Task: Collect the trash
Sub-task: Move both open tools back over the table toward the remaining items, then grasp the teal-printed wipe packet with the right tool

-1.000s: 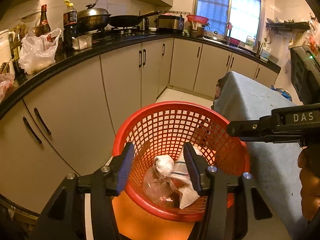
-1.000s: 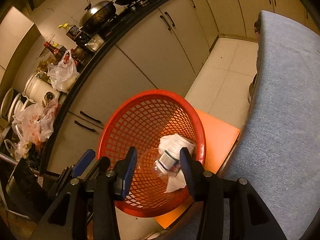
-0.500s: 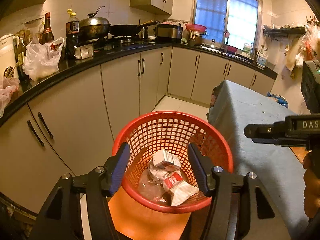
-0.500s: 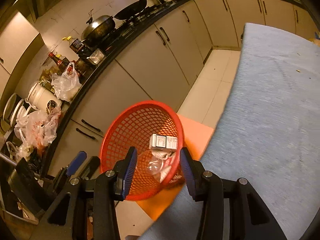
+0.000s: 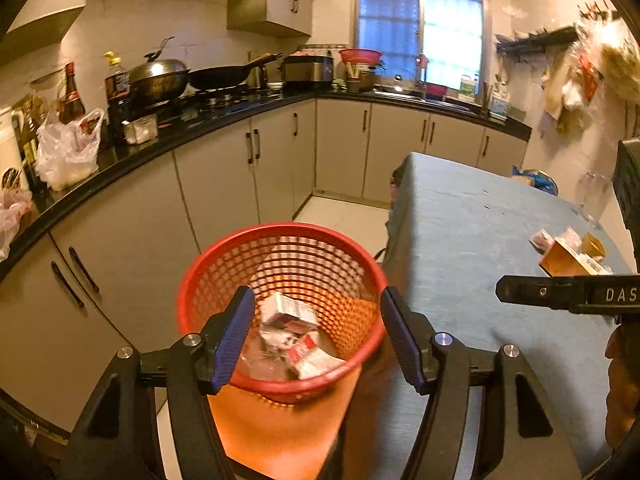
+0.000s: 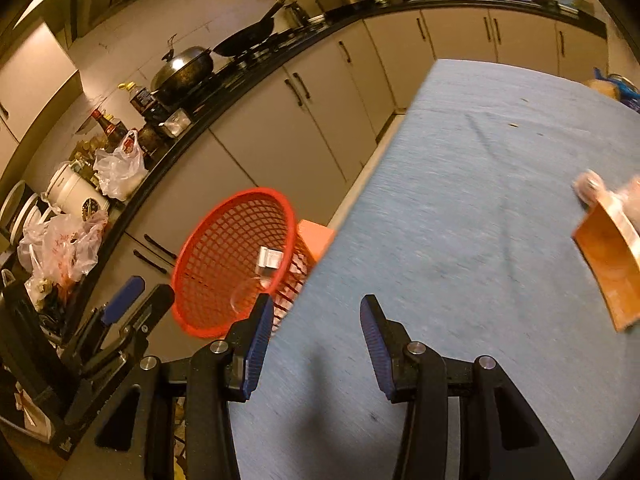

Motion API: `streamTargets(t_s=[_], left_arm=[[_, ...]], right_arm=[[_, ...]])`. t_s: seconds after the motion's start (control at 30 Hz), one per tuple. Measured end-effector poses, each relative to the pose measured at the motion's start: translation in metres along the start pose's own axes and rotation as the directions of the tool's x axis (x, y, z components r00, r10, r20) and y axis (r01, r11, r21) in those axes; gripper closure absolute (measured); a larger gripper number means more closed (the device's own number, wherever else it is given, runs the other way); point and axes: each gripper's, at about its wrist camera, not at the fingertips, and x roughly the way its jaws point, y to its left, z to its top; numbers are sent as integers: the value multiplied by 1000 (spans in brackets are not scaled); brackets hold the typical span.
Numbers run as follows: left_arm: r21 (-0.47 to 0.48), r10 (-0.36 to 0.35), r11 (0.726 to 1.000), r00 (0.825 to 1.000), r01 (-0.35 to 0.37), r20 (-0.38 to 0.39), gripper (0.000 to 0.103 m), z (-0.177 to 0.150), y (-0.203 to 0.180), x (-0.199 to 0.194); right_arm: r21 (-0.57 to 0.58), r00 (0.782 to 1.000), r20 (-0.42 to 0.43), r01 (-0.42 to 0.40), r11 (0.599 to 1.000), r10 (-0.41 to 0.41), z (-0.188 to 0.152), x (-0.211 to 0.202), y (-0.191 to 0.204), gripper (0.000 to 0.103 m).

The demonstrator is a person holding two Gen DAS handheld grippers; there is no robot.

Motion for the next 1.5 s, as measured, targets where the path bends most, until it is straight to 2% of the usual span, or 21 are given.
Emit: streamTargets(t_s=[0.23, 0.43, 0.67, 0.97, 1.17, 1.3, 1.5], left_arm=[[75, -47, 996, 999, 47, -9, 39, -4, -54, -10], [165, -98, 981, 995, 101, -23, 38, -10, -115, -15], [270, -157, 948, 986, 166, -55, 38, -20, -183, -18], [362, -224, 899, 969, 246, -102, 38, -33, -255, -18], [395, -255, 872, 957, 289, -139, 38, -36, -283, -10], [393, -279, 857, 942, 332, -188, 38, -38, -295, -3], [347, -293, 861, 920, 372, -260, 38, -30, -298, 11]], right_arm=[[38, 999, 30, 22, 999, -23, -21, -36, -36, 54], [91, 995, 76, 55, 994, -62, -38, -73, -75, 54], [153, 988, 115, 83, 985, -101, -59, -110, -118, 54], [247, 975, 163, 110, 963, -154, -80, -154, -175, 54], [297, 966, 180, 129, 946, -188, -86, -175, -204, 54], [317, 960, 188, 143, 938, -210, -86, -188, -221, 54], [341, 966, 157, 143, 929, -206, -71, -194, -249, 54]])
